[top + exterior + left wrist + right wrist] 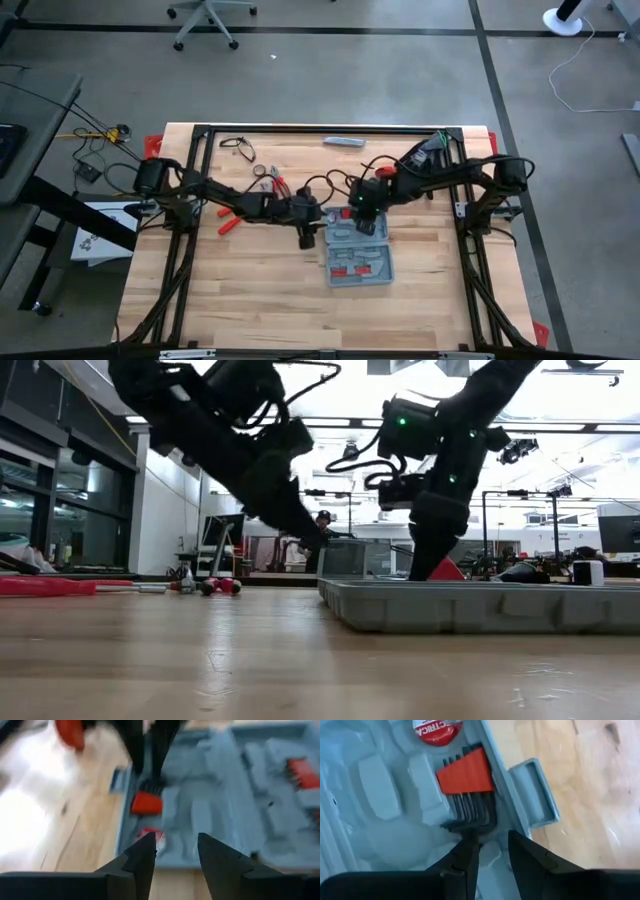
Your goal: Prefit tool cases
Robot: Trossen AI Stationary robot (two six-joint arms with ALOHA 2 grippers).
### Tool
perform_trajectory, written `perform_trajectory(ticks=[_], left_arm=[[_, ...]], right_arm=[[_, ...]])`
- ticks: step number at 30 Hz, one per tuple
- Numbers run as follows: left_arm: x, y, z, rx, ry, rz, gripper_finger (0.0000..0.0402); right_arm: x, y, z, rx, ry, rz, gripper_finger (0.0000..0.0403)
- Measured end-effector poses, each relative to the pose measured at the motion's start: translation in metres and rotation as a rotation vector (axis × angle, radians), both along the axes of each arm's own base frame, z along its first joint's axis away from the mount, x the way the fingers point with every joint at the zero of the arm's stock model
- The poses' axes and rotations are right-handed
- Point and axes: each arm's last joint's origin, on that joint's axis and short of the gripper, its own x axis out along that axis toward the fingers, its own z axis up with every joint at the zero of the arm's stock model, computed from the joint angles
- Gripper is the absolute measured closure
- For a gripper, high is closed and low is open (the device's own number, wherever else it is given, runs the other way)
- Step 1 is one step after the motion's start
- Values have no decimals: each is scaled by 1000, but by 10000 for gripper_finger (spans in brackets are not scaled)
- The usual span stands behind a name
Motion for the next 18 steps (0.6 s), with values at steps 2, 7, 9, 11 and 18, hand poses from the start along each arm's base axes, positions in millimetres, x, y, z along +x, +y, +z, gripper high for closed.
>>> perform_trajectory(ticks=[2,7,9,11,18], left_arm=[[4,0,3,25,-22,-7,261],[13,18,8,58,-26,10,261],[15,32,11,53,-21,-1,261],[18,49,17,23,-36,-14,261],[20,127,13,-336,-103,-32,261]], right_arm=[[-1,0,-4,-7,-20,-12,304],[-1,1,-4,16,-87,-40,304],[-3,4,1,33,-109,-34,304],[-5,11,10,41,-127,-25,304],[-17,51,36,-27,-171,-20,304]])
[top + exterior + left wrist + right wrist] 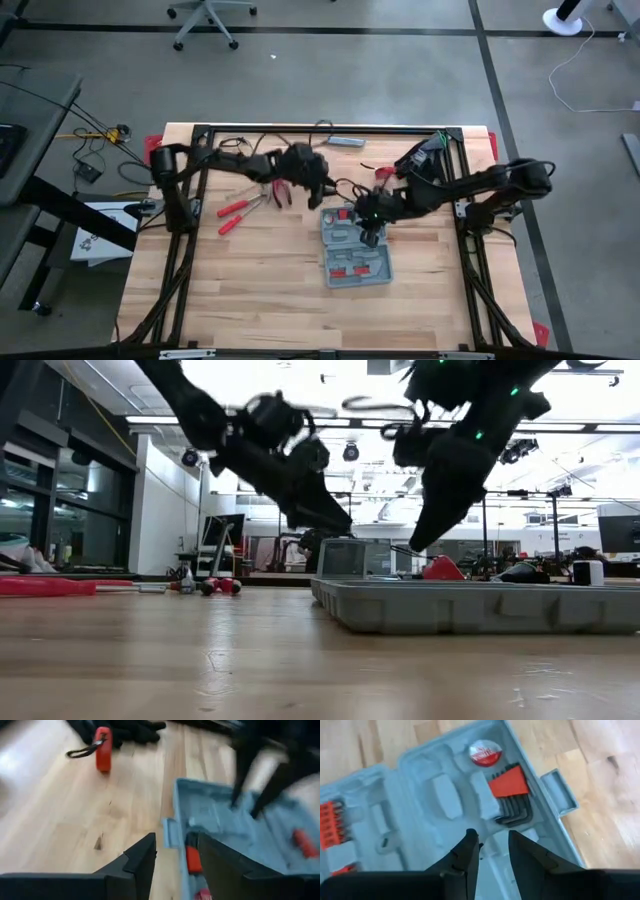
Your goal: Prefit tool cases
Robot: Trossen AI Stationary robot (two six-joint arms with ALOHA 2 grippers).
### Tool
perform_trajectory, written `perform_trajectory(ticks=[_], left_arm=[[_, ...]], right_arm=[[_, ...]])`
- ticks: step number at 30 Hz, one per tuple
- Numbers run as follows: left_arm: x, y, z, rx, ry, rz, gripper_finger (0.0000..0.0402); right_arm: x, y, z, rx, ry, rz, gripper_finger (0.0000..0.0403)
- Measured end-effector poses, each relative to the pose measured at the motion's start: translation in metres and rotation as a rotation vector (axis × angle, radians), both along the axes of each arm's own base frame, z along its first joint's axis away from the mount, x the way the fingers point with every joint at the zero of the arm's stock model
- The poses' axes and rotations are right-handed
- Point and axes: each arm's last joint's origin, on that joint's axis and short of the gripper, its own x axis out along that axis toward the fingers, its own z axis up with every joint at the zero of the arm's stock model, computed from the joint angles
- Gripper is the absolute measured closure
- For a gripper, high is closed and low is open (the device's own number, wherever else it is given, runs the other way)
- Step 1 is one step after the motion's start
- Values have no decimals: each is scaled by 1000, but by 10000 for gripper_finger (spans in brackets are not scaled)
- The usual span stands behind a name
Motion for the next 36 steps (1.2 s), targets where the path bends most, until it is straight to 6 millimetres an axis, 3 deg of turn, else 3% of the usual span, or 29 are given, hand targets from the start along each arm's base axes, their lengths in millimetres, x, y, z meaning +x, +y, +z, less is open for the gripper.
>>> perform_trajectory(ticks=[4,8,15,23,31,36], left_arm=[[6,33,-13,-217,-52,-9,261],[18,44,-39,-319,-14,-25,261],[43,39,-71,-397,36,-86,261],[54,28,-70,-415,44,-143,264],[52,23,-74,-368,101,-140,319],[55,15,-74,-346,106,-144,331]], right_arm=[[-4,23,0,-23,-4,-20,304],[-9,44,-2,-45,5,-51,304],[-19,67,-3,-67,-6,-81,304],[-22,75,-2,-88,-17,-91,304],[-22,75,-3,-91,-13,-91,304],[-22,75,-3,-91,-12,-91,304]])
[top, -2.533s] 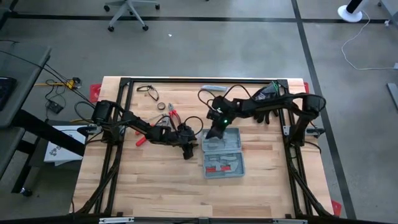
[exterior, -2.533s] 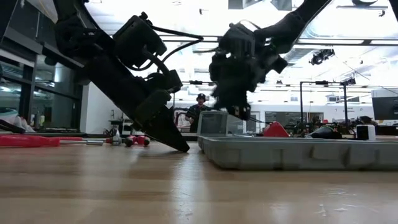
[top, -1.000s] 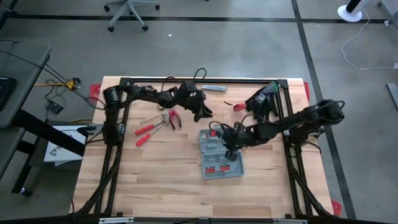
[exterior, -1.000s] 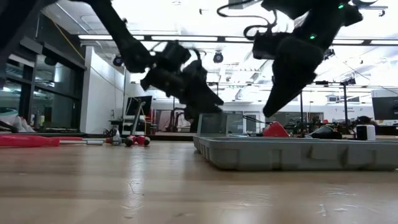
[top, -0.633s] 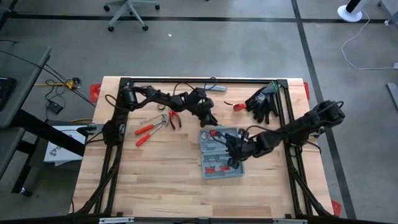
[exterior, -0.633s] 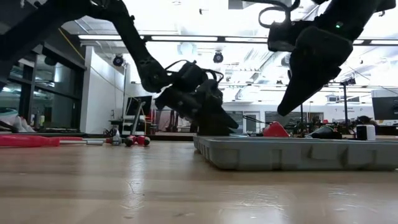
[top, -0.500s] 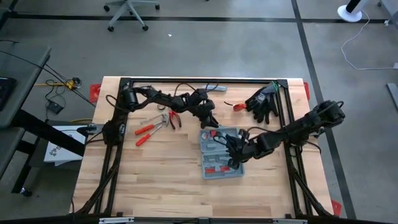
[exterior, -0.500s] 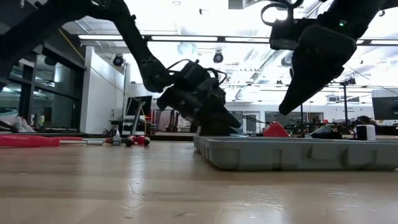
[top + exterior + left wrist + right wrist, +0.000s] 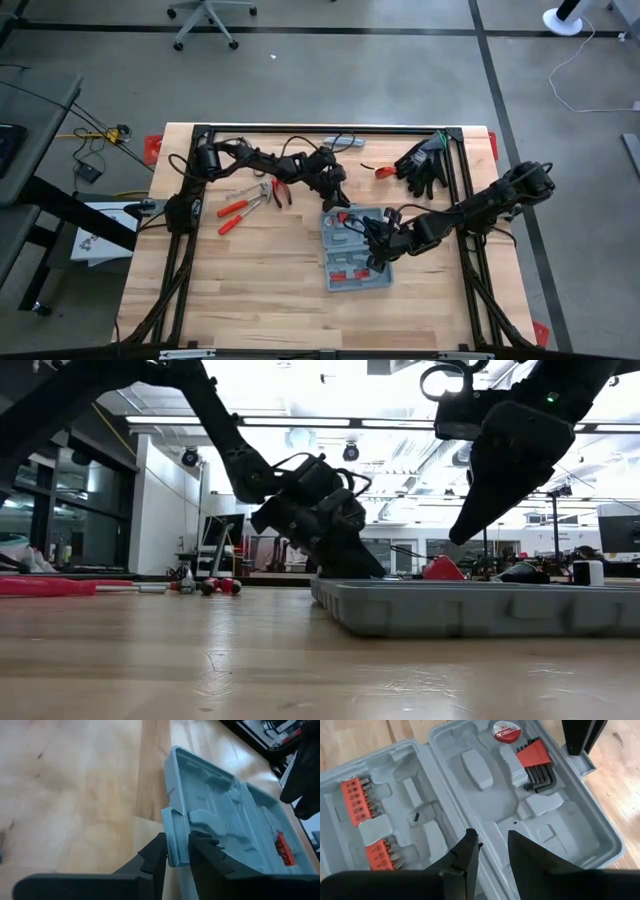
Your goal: Prefit tool cases
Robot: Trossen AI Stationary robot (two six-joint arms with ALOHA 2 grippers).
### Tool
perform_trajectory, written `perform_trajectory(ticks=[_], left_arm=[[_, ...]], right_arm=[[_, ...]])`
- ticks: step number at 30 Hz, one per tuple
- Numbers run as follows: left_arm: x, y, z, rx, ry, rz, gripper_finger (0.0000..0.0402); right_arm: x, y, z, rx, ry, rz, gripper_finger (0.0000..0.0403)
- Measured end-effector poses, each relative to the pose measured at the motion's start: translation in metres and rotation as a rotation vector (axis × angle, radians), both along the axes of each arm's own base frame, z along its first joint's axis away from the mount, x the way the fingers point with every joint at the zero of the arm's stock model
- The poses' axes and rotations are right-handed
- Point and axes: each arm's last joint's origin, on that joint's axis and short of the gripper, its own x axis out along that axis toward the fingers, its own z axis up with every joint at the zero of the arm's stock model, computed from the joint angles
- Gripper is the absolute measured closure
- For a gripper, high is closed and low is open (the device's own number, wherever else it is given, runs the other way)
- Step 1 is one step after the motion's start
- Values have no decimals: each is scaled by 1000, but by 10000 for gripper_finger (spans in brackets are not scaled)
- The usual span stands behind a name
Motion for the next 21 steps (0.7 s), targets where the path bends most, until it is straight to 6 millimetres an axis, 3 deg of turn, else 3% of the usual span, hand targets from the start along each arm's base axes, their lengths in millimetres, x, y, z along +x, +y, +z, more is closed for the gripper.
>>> perform_trajectory(ticks=[5,10,14,17,21], left_arm=[[2,-8,-1,28,-12,-36,337],[3,-9,-1,56,-18,-32,391],[3,-11,-1,83,-12,-26,400],[1,-11,8,99,-9,-27,401],[-4,-8,34,154,-45,-34,401]], right_arm=[[0,-1,0,-5,4,-1,304],[0,-1,0,-5,5,-2,304],[0,-1,0,-16,1,-8,304],[0,-1,0,-24,-2,-12,304],[-1,-2,0,-27,7,-13,304]])
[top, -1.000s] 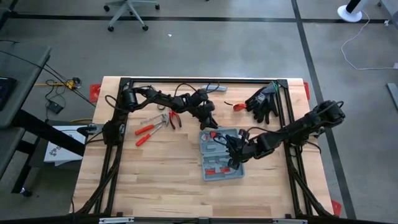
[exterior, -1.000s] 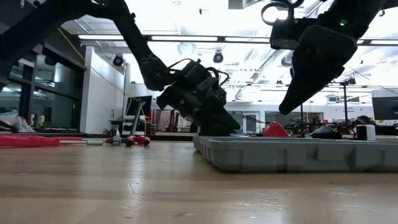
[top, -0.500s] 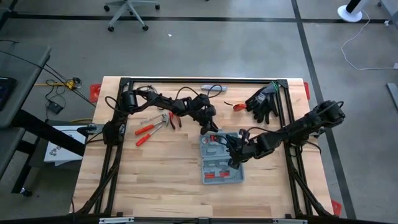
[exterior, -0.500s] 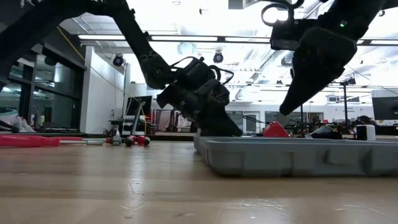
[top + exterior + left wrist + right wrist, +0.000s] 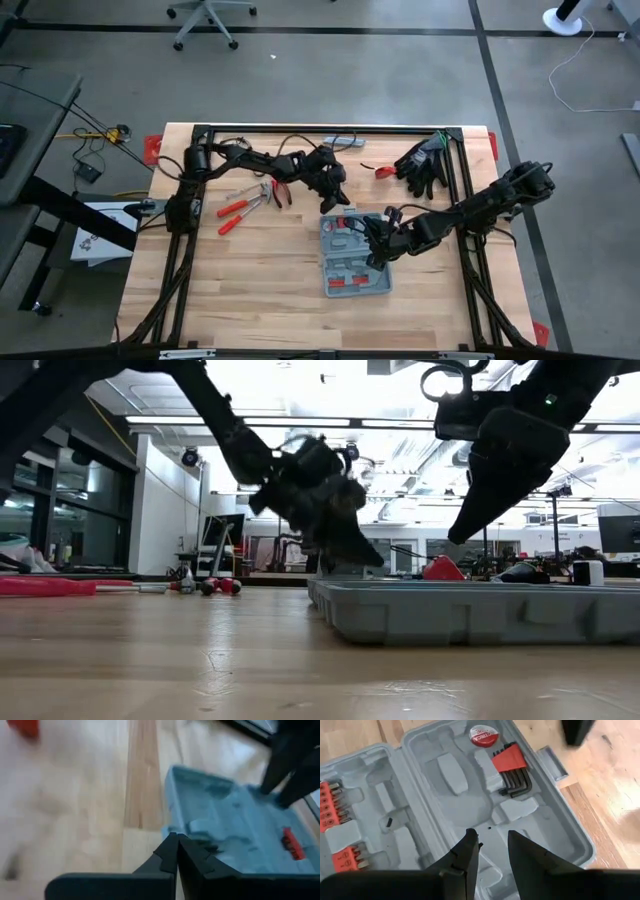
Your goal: Prefit tool cases
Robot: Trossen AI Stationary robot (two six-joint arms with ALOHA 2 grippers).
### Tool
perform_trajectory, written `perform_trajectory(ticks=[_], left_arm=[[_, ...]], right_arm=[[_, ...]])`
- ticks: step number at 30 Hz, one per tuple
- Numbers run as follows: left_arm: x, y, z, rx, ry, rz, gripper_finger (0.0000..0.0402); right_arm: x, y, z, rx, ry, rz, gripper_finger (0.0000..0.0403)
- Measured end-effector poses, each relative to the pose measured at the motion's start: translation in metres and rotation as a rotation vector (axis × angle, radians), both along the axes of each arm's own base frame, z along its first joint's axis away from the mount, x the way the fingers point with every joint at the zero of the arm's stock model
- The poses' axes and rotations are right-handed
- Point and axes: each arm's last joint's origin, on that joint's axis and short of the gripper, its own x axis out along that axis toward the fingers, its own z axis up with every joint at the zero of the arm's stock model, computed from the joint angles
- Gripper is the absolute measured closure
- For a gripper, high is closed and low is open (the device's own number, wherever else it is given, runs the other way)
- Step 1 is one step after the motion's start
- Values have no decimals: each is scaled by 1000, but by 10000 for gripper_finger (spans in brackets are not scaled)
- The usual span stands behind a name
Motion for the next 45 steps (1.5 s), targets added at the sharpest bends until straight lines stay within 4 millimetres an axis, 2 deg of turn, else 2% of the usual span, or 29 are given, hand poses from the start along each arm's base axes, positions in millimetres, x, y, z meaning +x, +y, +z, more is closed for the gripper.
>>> perform_trajectory(ticks=[5,9,12,16,21,25,28,31,36,41,45], left_arm=[[-4,-2,17,45,-9,-20,401],[-5,4,12,47,22,55,401],[-7,13,4,-38,42,59,387],[-12,26,-4,-161,67,62,338],[-13,32,-21,-223,115,117,261],[-5,24,-27,-271,84,72,215],[1,15,-27,-296,55,45,197],[4,8,-26,-306,73,31,194],[5,2,-28,-216,131,50,199],[7,-3,-27,-231,122,25,200],[9,-10,-27,-221,123,-4,223]], right_arm=[[-4,-2,-2,-22,34,-10,304],[-13,-5,-12,-19,41,-34,304],[-23,-9,-22,18,26,-61,304],[-35,-13,-26,76,-52,-95,304],[-46,-18,-23,119,-125,-112,304],[-50,-19,-21,127,-139,-116,304],[-50,-19,-21,121,-136,-109,304],[-50,-19,-21,119,-136,-108,304],[-50,-19,-21,119,-136,-108,304],[-50,-19,-21,114,-134,-103,304],[-50,-22,-21,110,-129,-112,304]])
